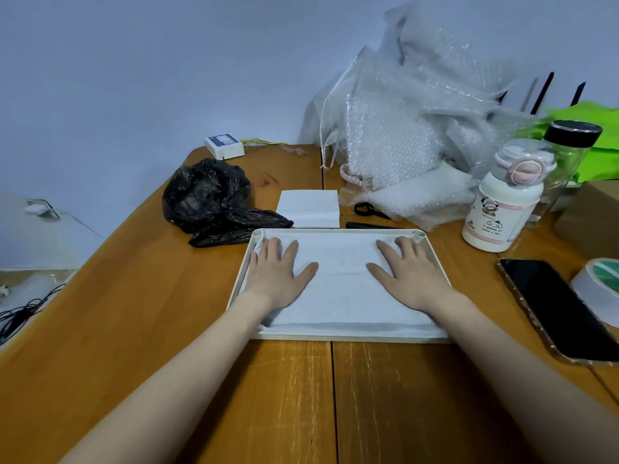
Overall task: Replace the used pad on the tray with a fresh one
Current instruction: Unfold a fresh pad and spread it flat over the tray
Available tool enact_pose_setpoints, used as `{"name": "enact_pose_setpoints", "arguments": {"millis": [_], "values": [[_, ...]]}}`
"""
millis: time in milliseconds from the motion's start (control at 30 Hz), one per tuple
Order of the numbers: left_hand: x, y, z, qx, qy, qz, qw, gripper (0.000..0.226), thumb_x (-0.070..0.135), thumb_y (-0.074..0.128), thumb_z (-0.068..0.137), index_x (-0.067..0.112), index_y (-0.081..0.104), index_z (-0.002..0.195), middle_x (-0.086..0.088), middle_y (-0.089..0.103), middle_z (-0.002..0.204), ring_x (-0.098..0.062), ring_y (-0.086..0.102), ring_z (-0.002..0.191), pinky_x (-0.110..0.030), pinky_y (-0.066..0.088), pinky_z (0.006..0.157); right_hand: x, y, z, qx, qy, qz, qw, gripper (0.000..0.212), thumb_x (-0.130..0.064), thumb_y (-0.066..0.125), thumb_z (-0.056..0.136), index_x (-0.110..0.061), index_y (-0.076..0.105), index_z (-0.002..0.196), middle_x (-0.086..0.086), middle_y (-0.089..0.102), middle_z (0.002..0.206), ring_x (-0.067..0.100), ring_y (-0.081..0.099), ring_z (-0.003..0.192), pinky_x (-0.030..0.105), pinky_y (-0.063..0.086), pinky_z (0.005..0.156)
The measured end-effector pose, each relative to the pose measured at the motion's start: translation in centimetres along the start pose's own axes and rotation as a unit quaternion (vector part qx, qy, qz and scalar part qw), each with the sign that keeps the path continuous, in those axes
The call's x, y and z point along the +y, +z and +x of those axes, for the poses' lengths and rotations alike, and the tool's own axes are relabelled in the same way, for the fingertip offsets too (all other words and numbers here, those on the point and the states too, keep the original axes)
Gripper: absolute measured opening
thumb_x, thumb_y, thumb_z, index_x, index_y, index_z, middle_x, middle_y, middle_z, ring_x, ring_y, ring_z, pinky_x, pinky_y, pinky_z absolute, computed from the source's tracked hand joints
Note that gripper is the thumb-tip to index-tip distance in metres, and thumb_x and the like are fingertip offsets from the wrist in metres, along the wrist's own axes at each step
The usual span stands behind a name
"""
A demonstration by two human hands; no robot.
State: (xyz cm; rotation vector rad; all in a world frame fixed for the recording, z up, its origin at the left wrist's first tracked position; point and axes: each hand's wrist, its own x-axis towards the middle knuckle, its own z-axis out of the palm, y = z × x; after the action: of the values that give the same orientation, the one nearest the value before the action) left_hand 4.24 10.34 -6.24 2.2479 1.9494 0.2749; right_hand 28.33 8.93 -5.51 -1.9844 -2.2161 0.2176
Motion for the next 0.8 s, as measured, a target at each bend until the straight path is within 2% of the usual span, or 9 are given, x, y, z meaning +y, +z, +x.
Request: {"name": "enact_pose_setpoints", "arguments": {"millis": [67, 133, 267, 367, 500, 700, 733, 800], "values": [[0.2, -0.1, 0.1, -0.036, -0.012, 0.000, 0.999, 0.074, 0.065, 0.023, 0.091, 0.022, 0.011, 0.150, -0.009, 0.008, 0.156, -0.028, -0.006, 0.146, -0.048, -0.001, 0.118, 0.0, 0.1, 0.1, -0.030, 0.009, -0.004, 0.999, 0.069, -0.062, 0.019, 0.091, -0.027, 0.009, 0.150, 0.009, 0.009, 0.157, 0.029, 0.000, 0.146, 0.042, 0.004, 0.118], [0.3, -0.1, 0.1, -0.051, -0.014, 0.000, 0.999, 0.078, 0.069, 0.022, 0.089, 0.024, 0.005, 0.151, -0.008, 0.000, 0.158, -0.027, -0.013, 0.146, -0.047, -0.006, 0.117, 0.0, 0.3, 0.1, -0.054, 0.015, -0.006, 0.998, 0.073, -0.066, 0.015, 0.089, -0.029, 0.001, 0.150, 0.007, 0.000, 0.159, 0.027, -0.009, 0.146, 0.042, -0.003, 0.118], [0.3, -0.2, -0.1, -0.064, -0.022, 0.012, 0.998, 0.090, 0.078, 0.022, 0.082, 0.025, 0.001, 0.152, -0.007, -0.004, 0.159, -0.026, -0.016, 0.146, -0.047, -0.008, 0.117, -0.1, 0.2, 0.0, -0.069, 0.020, -0.011, 0.997, 0.074, -0.069, 0.014, 0.088, -0.031, -0.003, 0.149, 0.007, -0.005, 0.159, 0.026, -0.014, 0.146, 0.043, -0.006, 0.118], [0.4, -0.3, -0.1, -0.068, -0.021, 0.018, 0.997, 0.099, 0.084, 0.024, 0.075, 0.025, 0.000, 0.151, -0.007, -0.005, 0.159, -0.026, -0.016, 0.146, -0.048, -0.008, 0.117, -0.3, 0.0, -0.2, -0.072, 0.010, -0.020, 0.997, 0.078, -0.076, 0.013, 0.081, -0.039, -0.004, 0.148, 0.008, -0.005, 0.159, 0.028, -0.014, 0.146, 0.044, -0.006, 0.118], [0.4, -0.2, -0.1, -0.063, -0.022, 0.017, 0.998, 0.103, 0.086, 0.026, 0.072, 0.025, 0.000, 0.152, -0.007, -0.004, 0.160, -0.026, -0.017, 0.146, -0.048, -0.007, 0.117, -0.3, 0.0, -0.2, -0.083, 0.007, -0.024, 0.996, 0.079, -0.079, 0.013, 0.077, -0.044, -0.004, 0.146, 0.008, -0.007, 0.159, 0.029, -0.016, 0.145, 0.045, -0.007, 0.118], [0.5, -0.3, -0.2, -0.060, -0.022, 0.020, 0.998, 0.096, 0.082, 0.022, 0.077, 0.024, 0.002, 0.152, -0.008, -0.002, 0.159, -0.027, -0.014, 0.146, -0.047, -0.005, 0.117, -0.4, -0.1, -0.3, -0.085, 0.018, -0.020, 0.996, 0.079, -0.078, 0.014, 0.079, -0.041, -0.002, 0.147, 0.008, -0.004, 0.159, 0.028, -0.012, 0.146, 0.045, -0.005, 0.118], [0.5, -0.3, -0.3, -0.041, -0.020, 0.026, 0.999, 0.090, 0.078, 0.021, 0.082, 0.023, 0.006, 0.152, -0.009, 0.003, 0.159, -0.029, -0.009, 0.147, -0.048, -0.002, 0.117, -0.4, -0.3, -0.4, -0.068, 0.018, -0.023, 0.997, 0.079, -0.077, 0.015, 0.080, -0.038, 0.003, 0.148, 0.009, 0.001, 0.159, 0.029, -0.007, 0.146, 0.045, -0.001, 0.119], [0.8, -0.3, -0.6, 0.023, 0.017, 0.047, 0.998, 0.073, 0.063, 0.024, 0.092, 0.020, 0.016, 0.150, -0.010, 0.016, 0.155, -0.030, 0.002, 0.146, -0.049, 0.006, 0.116, -0.9, -0.7, -0.7, 0.016, -0.008, -0.074, 0.997, 0.078, -0.073, 0.017, 0.084, -0.028, 0.016, 0.148, 0.012, 0.015, 0.156, 0.029, 0.007, 0.145, 0.045, 0.011, 0.118]]}}
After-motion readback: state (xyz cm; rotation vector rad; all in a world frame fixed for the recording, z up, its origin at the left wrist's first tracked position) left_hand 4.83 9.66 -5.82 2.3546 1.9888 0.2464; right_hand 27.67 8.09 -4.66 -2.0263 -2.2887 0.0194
